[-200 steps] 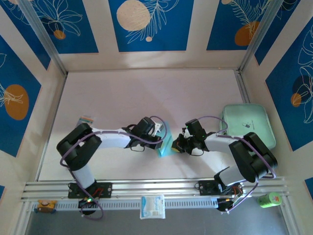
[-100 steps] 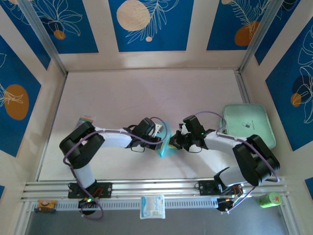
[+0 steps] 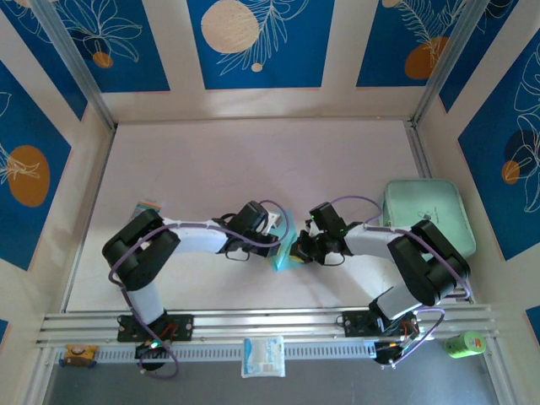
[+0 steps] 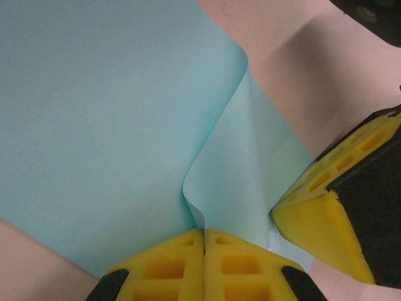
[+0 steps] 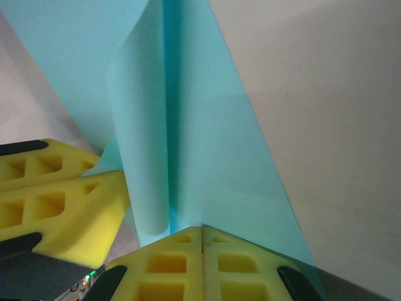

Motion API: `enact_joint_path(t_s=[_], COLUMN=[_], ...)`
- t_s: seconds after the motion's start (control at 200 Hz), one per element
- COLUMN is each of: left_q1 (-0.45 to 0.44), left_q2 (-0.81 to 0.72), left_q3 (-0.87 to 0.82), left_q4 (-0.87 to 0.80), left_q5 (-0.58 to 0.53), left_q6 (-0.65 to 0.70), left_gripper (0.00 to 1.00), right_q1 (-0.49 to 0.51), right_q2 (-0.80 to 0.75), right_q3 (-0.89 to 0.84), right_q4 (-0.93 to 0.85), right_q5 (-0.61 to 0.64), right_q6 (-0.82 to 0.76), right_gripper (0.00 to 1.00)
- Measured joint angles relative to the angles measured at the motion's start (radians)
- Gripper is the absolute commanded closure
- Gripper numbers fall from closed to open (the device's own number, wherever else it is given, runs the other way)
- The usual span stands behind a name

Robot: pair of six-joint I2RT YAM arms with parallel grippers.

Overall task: Fold a paper plane with a square sheet of paper (pick it up from the middle)
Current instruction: Fold the triangle a second time at the center of the table.

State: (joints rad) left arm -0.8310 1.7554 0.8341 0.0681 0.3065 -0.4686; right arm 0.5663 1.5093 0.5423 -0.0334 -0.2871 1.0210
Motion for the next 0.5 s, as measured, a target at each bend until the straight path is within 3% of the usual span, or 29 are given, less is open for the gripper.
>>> enact_joint_path(t_s=[0.495], left_q1=[0.006], left_q2=[0.000], left_q3=[0.027], left_q4=[-0.042], left_q5=[-0.009], left_q6=[0.030], left_gripper=[0.97], right_q1=[-0.004], right_q2=[0.000], right_q3=[0.000], right_q4=[0.000], right_q5=[-0.001], right_q6=[-0.011], right_gripper=[1.00])
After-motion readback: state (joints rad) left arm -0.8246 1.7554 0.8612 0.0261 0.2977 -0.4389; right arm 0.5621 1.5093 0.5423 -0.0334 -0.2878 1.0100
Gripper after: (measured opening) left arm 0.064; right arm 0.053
